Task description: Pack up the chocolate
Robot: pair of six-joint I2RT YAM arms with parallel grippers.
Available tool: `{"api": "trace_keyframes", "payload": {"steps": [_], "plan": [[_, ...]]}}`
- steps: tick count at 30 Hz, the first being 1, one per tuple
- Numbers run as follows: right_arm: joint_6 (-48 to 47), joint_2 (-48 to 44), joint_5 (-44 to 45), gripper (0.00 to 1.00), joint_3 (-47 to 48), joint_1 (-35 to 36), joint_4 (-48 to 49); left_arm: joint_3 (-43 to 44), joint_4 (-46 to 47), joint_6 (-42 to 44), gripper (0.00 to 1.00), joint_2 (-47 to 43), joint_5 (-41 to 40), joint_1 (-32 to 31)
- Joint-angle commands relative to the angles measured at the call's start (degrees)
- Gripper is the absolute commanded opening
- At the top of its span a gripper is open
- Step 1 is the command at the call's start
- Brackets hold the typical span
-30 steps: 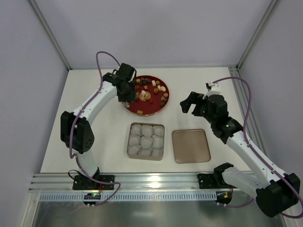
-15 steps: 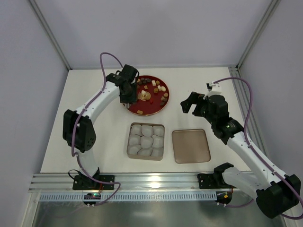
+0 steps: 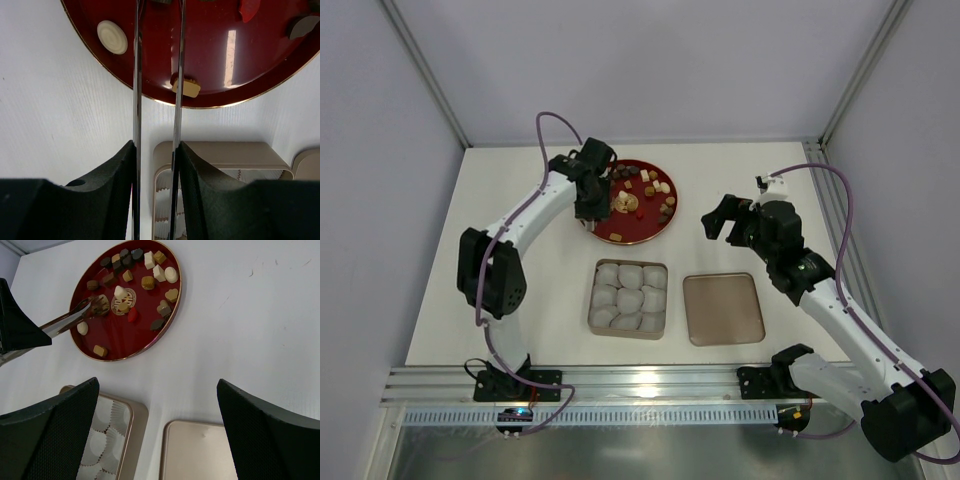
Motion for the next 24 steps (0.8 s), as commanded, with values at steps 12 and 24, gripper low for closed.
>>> {"api": "trace_keyframes", "payload": {"steps": [12, 24], "plan": [[-0.2, -0.7, 0.9, 1.00, 0.4, -0.1, 1.1, 4.1, -1.7, 1.1, 0.28, -0.2, -1.0, -0.5], [0.0, 0.2, 0.8, 1.00, 0.3, -0.1, 1.6, 7.7, -5.6, 1.3, 0.27, -3.3, 0.3, -0.8]]}}
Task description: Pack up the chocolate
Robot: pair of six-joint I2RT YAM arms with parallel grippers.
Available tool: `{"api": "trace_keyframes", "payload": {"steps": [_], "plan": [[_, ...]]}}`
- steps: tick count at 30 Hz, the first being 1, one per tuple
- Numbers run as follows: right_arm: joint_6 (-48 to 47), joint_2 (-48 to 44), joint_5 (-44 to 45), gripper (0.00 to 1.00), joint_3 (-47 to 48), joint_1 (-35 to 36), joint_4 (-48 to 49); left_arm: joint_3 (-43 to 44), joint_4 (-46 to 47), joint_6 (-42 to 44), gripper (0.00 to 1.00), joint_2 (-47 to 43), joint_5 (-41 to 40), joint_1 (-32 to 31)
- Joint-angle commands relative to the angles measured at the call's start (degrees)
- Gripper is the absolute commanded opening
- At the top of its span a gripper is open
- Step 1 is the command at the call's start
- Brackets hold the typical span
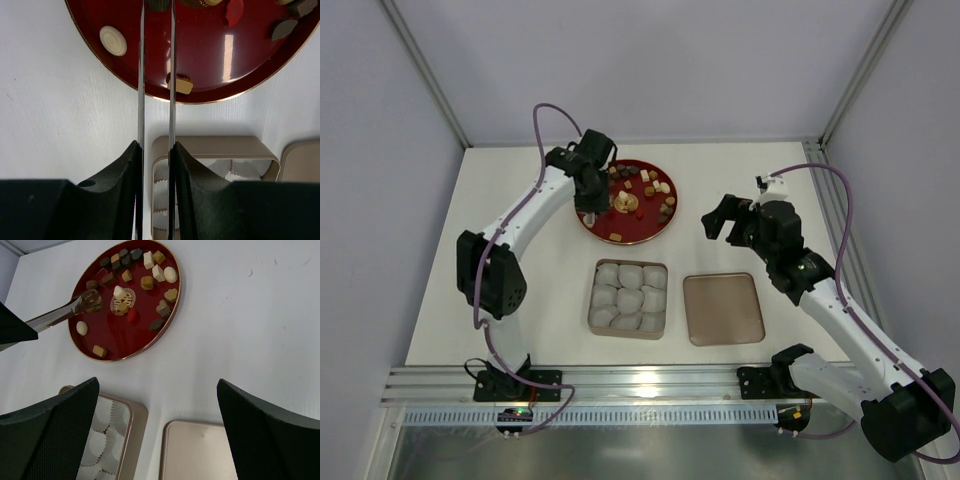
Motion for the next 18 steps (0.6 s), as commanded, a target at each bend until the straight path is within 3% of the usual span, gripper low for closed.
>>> {"api": "trace_keyframes", "payload": {"steps": [1, 18], "plan": [[0.1, 0.2, 0.6, 1.00, 0.3, -0.1, 1.6, 2.3, -2.3, 0.8, 0.27, -4.4, 0.6, -0.3], [0.6, 0.9, 0.6, 1.00, 0.1, -0.1, 2.2, -8.5, -6.6, -1.9, 0.27, -21.8, 4.5, -2.8]]}}
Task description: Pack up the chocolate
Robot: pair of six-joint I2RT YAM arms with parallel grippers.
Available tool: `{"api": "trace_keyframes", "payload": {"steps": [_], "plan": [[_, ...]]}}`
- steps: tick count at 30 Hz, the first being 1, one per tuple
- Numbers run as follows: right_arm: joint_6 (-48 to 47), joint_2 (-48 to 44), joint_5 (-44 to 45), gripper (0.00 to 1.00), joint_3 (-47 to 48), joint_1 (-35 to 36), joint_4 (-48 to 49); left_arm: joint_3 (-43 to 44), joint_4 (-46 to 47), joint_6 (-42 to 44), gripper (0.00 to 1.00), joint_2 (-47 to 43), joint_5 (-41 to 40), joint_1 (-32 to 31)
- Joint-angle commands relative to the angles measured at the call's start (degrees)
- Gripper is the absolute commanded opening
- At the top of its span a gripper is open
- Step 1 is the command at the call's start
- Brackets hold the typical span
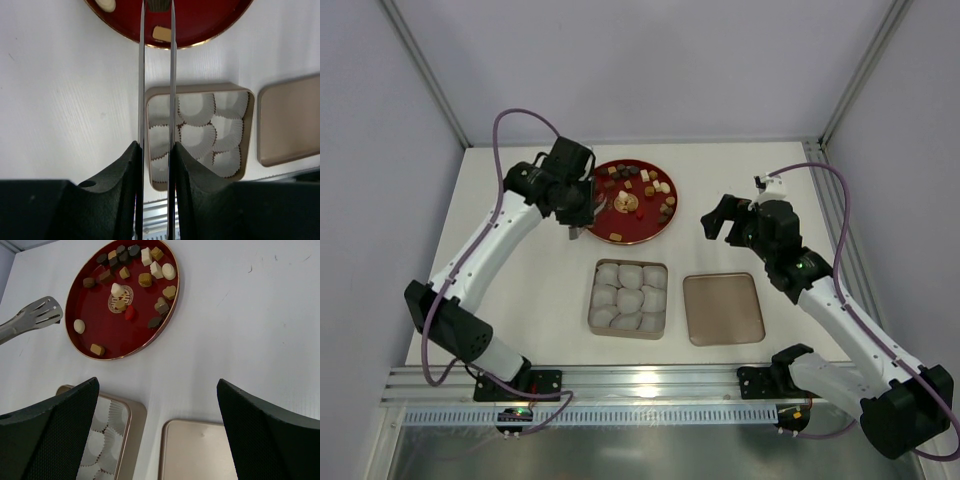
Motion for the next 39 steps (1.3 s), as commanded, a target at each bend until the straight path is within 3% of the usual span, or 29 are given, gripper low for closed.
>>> {"api": "trace_keyframes", "payload": {"steps": [1, 18, 39], "plan": [[0.5, 0.1, 0.5, 1.00, 0.2, -0.1, 2.1, -2.6, -1.5, -1.5, 0.27, -4.8, 1.9, -1.6], [2.0, -1.1, 1.0, 0.99, -2.2, 0.0, 2.3, -20.2, -4.2, -9.7, 0.27, -21.3, -1.2, -15.4], [2.1, -2.0, 0.8, 1.00, -3.1, 0.0, 1.9, -25.5, -1.9, -10.9, 0.31, -22.1, -4.8, -16.3]]}}
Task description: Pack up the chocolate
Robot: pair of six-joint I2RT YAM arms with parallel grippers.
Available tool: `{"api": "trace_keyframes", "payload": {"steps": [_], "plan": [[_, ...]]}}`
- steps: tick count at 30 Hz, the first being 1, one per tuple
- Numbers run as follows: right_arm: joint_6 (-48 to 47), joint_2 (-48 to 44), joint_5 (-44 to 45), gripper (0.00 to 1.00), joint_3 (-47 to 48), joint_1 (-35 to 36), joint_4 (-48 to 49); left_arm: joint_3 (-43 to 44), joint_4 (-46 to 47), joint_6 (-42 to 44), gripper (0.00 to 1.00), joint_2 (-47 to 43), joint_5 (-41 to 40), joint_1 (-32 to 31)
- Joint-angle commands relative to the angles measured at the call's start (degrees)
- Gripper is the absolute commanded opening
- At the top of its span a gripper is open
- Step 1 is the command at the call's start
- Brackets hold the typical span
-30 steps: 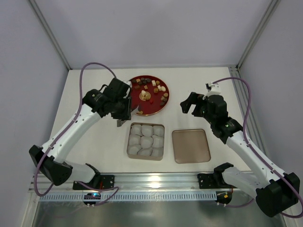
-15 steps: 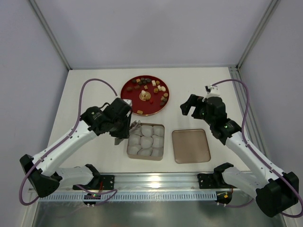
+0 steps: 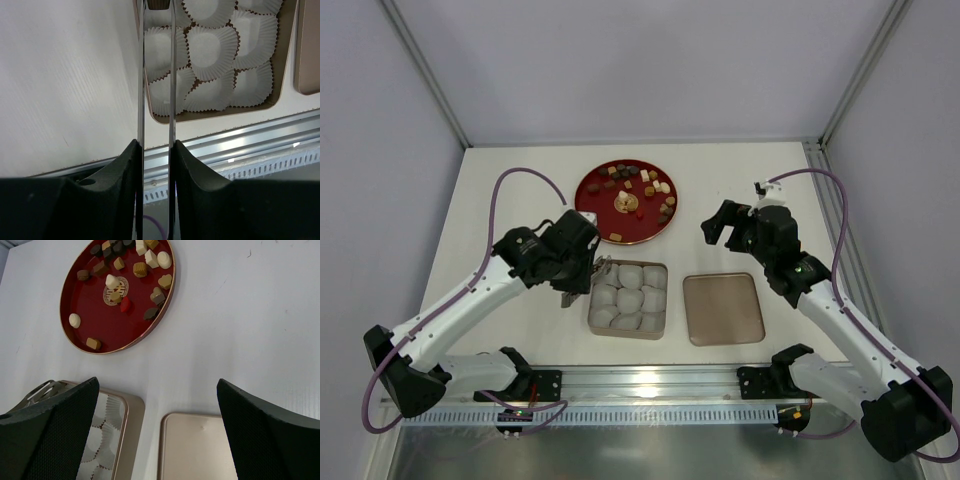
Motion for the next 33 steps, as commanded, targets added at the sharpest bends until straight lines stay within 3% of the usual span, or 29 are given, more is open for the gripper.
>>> {"api": "trace_keyframes", "payload": {"steps": [1, 25, 33], "plan": [[0.5, -1.1, 0.7, 1.00, -0.3, -0.1, 1.7, 0.0, 1.7, -0.7, 0.31, -0.7, -1.2, -0.3], [0.0, -0.9, 0.5, 1.00, 0.3, -0.1, 1.5, 0.3, 1.7, -0.4, 0.37, -0.5, -0.7, -0.3], [0.0, -0.6, 0.0, 1.00, 0.8, -0.1, 1.5, 5.5, 0.3, -0.5, 0.37, -1.1, 3.0, -0.4]]}}
